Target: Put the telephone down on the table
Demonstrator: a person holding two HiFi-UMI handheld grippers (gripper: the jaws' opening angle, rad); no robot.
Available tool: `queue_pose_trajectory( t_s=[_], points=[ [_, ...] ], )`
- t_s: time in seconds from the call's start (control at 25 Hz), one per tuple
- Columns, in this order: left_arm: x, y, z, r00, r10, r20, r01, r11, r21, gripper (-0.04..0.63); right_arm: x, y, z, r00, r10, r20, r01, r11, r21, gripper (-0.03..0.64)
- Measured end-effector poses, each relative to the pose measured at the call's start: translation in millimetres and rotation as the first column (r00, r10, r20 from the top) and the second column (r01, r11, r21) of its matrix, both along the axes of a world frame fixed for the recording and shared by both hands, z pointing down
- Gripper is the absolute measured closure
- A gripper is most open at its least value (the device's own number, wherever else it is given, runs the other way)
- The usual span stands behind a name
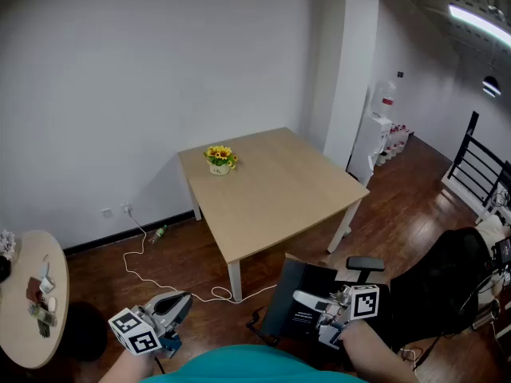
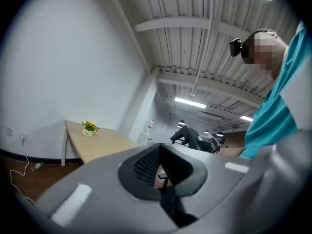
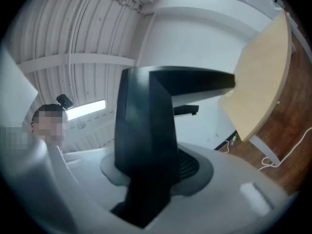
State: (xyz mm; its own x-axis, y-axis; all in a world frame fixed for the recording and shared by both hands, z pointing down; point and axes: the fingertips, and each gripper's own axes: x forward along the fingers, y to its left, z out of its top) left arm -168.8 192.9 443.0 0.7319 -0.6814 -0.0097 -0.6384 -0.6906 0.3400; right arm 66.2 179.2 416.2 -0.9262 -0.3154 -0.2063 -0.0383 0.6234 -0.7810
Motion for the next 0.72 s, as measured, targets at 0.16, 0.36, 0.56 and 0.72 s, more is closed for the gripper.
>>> queue_pose_trajectory(
  t_s=[0.16,0.36,0.56,0.72],
  points=[
    [27.1,-3.2,-1.2,1.000,0.011,0.008,-0.011,1.000,-0.002,0.591,25.1,-8.7,2.9,0.999,0.002,-0.050,-0.001,1.000,0.015,0.453],
    [30.9,-18.5,4.0,1.000,0.013,0.010,-0.013,1.000,-0.020,0.591,29.6,-30.0,5.6,0.999,0.000,-0.043,0.000,1.000,0.002,0.454],
    [1.3,-63.8,12.6,1.000,0.021,-0.015,-0.021,0.999,-0.024,0.591,1.2,-69.3,7.7,0.999,0.006,-0.040,-0.006,1.000,0.000,0.454],
    [-30.4,-116.6,12.0,0.998,0.061,-0.028,-0.062,0.998,-0.013,0.591,-30.8,-111.9,3.6,0.998,0.041,-0.044,-0.040,0.999,0.014,0.454]
  ],
)
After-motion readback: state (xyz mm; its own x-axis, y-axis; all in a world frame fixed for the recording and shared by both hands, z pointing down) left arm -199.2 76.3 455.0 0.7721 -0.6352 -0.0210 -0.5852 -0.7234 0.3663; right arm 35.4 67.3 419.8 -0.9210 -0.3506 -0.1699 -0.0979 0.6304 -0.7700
